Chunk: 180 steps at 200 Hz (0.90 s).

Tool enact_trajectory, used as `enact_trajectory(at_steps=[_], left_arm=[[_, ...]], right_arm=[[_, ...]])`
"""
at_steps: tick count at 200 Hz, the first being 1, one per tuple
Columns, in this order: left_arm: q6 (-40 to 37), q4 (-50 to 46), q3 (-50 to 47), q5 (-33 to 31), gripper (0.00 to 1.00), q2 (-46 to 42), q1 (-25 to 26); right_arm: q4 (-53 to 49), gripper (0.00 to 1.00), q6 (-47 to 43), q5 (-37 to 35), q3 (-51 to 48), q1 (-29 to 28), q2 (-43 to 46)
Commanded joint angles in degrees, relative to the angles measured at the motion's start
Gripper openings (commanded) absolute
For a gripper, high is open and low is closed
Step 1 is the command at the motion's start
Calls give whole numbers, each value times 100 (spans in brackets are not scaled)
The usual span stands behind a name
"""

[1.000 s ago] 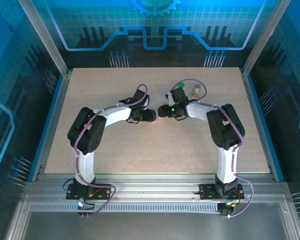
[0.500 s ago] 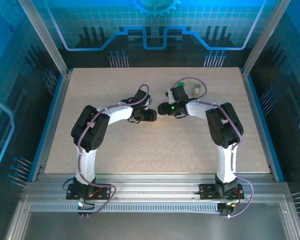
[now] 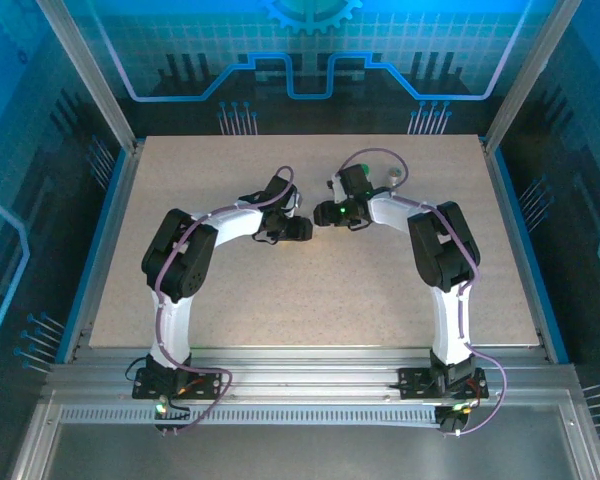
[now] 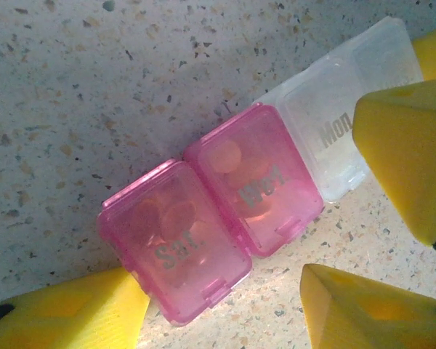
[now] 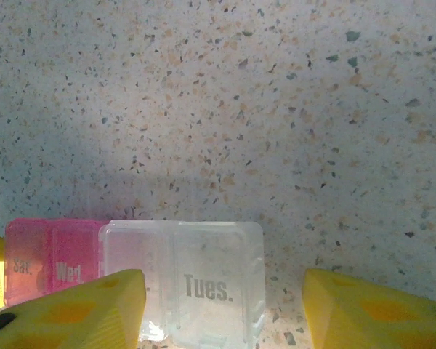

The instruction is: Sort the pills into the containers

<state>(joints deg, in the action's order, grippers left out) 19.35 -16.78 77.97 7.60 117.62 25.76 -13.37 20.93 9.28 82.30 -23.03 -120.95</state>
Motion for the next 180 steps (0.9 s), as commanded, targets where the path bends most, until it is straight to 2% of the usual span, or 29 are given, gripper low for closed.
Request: enact_trajectory(at_steps=[1,76,92,128,180], left_arm=[[94,157,38,-266,60,-48,-108],[1110,1411,-1063,-453,59,-1353,-148],[1089,1308,-920,-590,59,-1195,-158],[1214,1099,-463,-321,58,-579,-203],[1207,938,-221,-262,54,-131,-198]], right_arm=[[-328,60,-141,-119,163,26,-123],[-412,60,-212,-122,239,56,-146],[-410,60,-208,-89,258,54,-175],[-394,60,-160,-33,260,53,-210],[-390,60,-160,8,258,78,-254]])
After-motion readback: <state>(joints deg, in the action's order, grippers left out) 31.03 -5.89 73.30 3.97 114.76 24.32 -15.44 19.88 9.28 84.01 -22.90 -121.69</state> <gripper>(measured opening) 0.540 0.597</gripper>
